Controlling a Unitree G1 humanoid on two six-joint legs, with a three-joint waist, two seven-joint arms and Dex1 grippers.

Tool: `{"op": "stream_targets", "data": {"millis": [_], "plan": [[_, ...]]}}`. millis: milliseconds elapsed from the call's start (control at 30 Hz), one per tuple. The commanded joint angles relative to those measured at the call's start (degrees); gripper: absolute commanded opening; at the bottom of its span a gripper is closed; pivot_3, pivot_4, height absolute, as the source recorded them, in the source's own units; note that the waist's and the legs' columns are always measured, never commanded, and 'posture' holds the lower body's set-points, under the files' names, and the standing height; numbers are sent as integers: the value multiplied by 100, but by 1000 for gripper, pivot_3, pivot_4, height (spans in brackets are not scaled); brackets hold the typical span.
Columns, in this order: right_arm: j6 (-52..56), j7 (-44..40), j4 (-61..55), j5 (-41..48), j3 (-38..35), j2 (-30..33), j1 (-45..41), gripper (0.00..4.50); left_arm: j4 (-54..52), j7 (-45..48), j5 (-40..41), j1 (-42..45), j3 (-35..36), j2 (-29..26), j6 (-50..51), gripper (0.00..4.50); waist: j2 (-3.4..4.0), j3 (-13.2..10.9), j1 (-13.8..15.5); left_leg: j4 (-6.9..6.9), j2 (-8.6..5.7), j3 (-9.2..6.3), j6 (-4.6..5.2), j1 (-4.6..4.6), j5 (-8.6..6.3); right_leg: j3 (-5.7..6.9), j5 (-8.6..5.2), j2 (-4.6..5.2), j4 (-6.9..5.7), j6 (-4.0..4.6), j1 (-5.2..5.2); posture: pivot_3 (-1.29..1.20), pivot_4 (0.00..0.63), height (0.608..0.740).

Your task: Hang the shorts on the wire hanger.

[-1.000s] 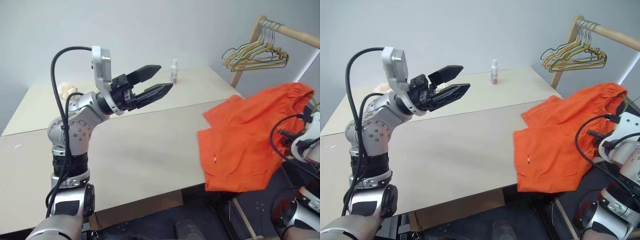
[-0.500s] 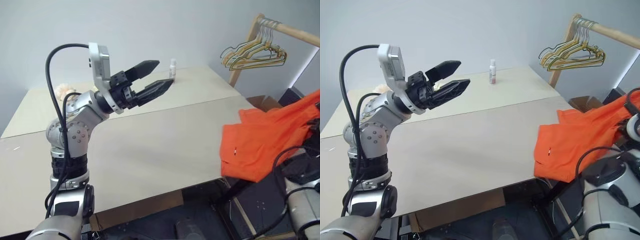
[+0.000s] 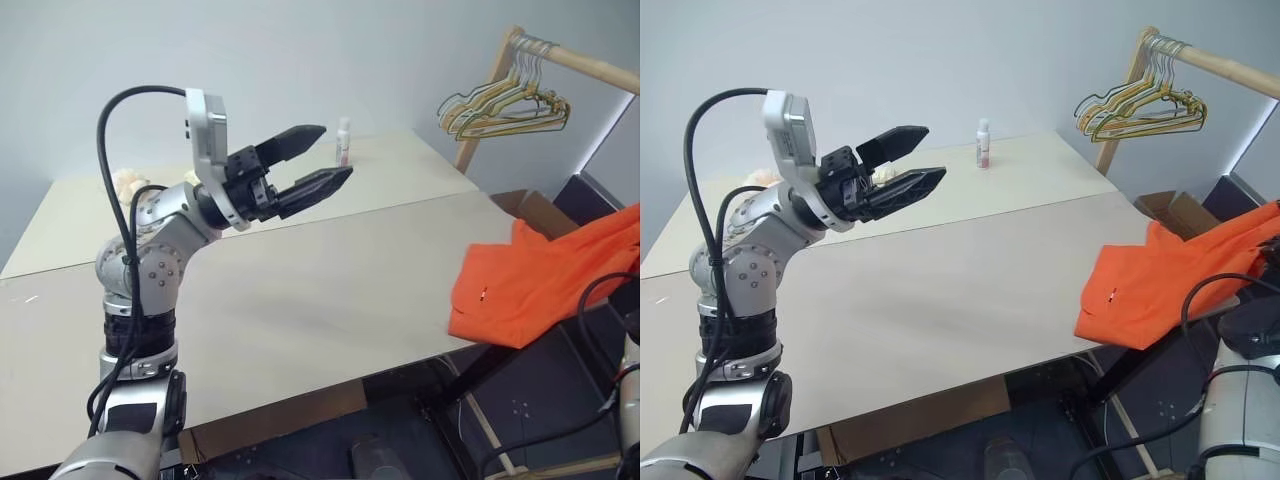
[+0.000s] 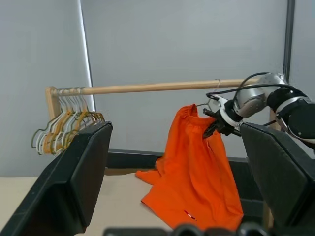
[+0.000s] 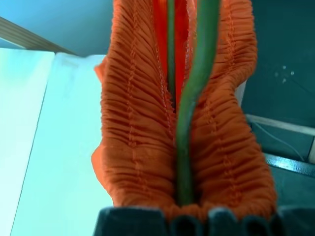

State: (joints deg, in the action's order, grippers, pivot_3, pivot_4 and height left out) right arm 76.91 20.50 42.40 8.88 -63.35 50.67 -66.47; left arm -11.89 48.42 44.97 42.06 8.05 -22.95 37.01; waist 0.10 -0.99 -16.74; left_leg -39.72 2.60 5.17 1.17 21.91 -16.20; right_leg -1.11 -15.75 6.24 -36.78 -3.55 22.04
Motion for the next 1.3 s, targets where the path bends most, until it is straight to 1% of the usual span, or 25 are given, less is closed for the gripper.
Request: {"op": "stream_targets", "data": {"millis": [33, 67, 133, 167, 233, 433, 500, 600, 667, 767, 900, 1000, 1100, 1167, 1233, 1267, 1300], "plan": [[-416, 50, 174, 115, 174, 179, -63, 0, -155, 35, 19, 35, 42, -107, -161, 4488, 0, 0, 7, 0, 0, 0, 0, 1, 0, 0, 0, 0, 1, 0, 0, -278, 0, 740], [-436, 44, 176, 118, 265, 177, -37, 0, -167, 39, 26, 23, 39, -125, -162, 4488, 0, 0, 8, 0, 0, 0, 0, 1, 0, 0, 0, 0, 3, 0, 0, -276, 0, 740], [-410, 24, 102, 149, 379, 144, 9, 591, -183, 40, 37, 5, 34, -157, -168, 4500, 0, 0, 13, 0, -1, 0, 0, 2, 0, 0, 0, 0, 3, -1, -1, -272, 0, 740], [-394, 19, 45, 167, 413, 123, 29, 780, -185, 38, 39, 1, 31, -170, -168, 4500, 0, 0, 15, 0, 0, 0, 0, 1, 0, 0, 0, 0, 3, -1, -1, -271, 0, 740], [-408, 29, -83, 164, 521, 81, 76, 1509, -188, 32, 46, 0, 28, -188, -165, 4500, 0, 0, 16, 0, 0, 0, -1, 1, 0, 0, 0, 0, 3, -1, -1, -268, 0, 740], [-596, 102, -923, -12, 1243, -91, 354, 3600, -194, 28, 57, 7, 27, -247, -150, 4500, 2, -1, 25, -1, 0, 0, -4, 0, 2, -1, 0, 0, 2, -3, -1, -263, 0, 740], [-585, 100, -1230, -21, 1390, -157, 443, 4397, -190, 28, 61, 12, 29, -265, -146, 4500, 3, -1, 29, 0, 0, -1, -6, 0, 4, 0, 0, 0, 2, -3, -1, -263, 0, 740], [-728, 40, -1908, -118, 1812, -308, 725, 4457, -179, 12, 61, 13, 29, -288, -145, 4500, 4, -1, 32, -2, 1, -1, -7, 0, 4, 0, 0, 0, 0, -4, -1, -263, 0, 740], [-1151, 24, -2660, -487, 2618, -380, 1255, 4457, -164, 3, 49, 5, 25, -294, -148, 4500, 5, 0, 31, -2, 1, 0, -8, 0, 5, -1, 0, 0, -1, -4, -1, -263, 0, 740], [-1600, 65, -3581, -873, 3307, -520, 1878, 4457, -157, -14, 26, -28, 14, -304, -154, 4500, 6, 1, 32, -3, 1, 1, -34, 0, 19, -4, 1, 0, -3, -7, 1, -260, 0, 740], [-2346, 83, -4690, -1336, 3985, -716, 2451, 4457, -209, -108, -69, -189, -5, -340, -164, 4500, 9, 2, 24, -3, 2, 4, -35, -8, 20, -10, 1, 0, -9, -8, 0, -254, 0, 740], [-2904, -173, -5214, -1471, 4414, -744, 2579, 4457, -265, -170, -50, -332, 38, -419, -72, 4500, 8, 0, 21, -1, 2, 3, -32, -10, 18, -9, 0, 0, -10, -9, 1, -242, 11, 740], [-3858, -1340, -5673, -974, 4801, -748, 2691, 4457, -370, -269, -233, -691, 109, -632, -122, 4500, 5, -2, 24, 0, 2, 3, -18, -12, 10, -8, 0, 0, -8, -10, 0, -222, 15, 740], [-4192, -2025, -5805, -665, 4928, -801, 2776, 4457, -430, -337, -254, -877, 177, -716, -134, 4500, -1, -5, 38, 2, 3, 3, -11, -16, 6, -9, 0, -2, -7, -10, -1, -208, 11, 740], [-4295, -3062, -6024, 177, 4973, -1020, 2973, 4457, -704, -468, -611, -1292, 184, -845, -434, 4500, -18, -7, 72, 1, 4, -1, -9, -15, 5, -5, 0, -2, -6, -9, -5, -169, 13, 740], [-4642, -3535, -6127, 383, 5087, -1072, 3186, 4457, -852, -535, -807, -1552, 195, -887, -624, 4500, -35, -14, 99, 2, 6, -2, -8, -17, 4, -3, 0, -3, -4, -9, -8, -153, 16, 740], [-4890, -3768, -6188, 470, 5149, -1164, 3366, 4457, -975, -538, -965, -1759, 180, -1006, -707, 4500, -45, -21, 135, 3, 11, -2, -4, -22, 2, -2, 1, -6, 0, -8, -16, -133, 18, 740]]}}
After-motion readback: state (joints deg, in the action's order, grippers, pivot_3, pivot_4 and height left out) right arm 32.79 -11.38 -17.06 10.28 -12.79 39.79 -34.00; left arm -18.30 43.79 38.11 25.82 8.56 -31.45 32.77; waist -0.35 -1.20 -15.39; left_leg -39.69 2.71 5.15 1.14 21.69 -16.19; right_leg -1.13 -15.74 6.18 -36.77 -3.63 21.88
